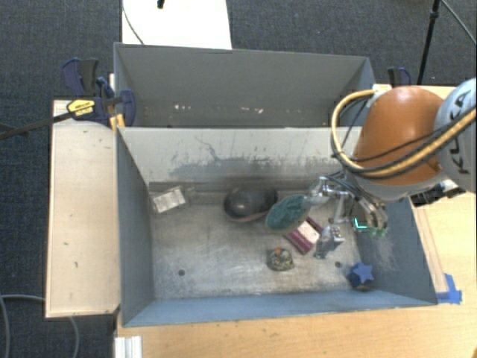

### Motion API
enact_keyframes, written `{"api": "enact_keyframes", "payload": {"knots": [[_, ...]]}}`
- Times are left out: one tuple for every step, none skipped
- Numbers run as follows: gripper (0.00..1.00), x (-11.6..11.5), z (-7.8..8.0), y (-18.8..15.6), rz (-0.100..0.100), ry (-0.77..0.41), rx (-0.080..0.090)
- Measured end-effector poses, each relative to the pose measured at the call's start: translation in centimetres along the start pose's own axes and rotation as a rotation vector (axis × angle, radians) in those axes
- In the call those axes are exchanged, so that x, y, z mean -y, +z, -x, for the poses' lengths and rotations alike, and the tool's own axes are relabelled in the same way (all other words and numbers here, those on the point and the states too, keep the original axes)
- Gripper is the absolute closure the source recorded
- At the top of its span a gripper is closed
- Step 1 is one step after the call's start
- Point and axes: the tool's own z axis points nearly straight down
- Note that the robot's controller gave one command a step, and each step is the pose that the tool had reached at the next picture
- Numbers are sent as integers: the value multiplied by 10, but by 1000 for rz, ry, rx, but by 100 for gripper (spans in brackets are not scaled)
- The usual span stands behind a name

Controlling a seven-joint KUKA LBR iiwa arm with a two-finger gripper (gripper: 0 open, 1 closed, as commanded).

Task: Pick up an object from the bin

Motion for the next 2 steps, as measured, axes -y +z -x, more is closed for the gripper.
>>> {"api": "enact_keyframes", "payload": {"knots": [[0,10,14,61,1,64,14],[100,10,12,64,0,63,8]]}}
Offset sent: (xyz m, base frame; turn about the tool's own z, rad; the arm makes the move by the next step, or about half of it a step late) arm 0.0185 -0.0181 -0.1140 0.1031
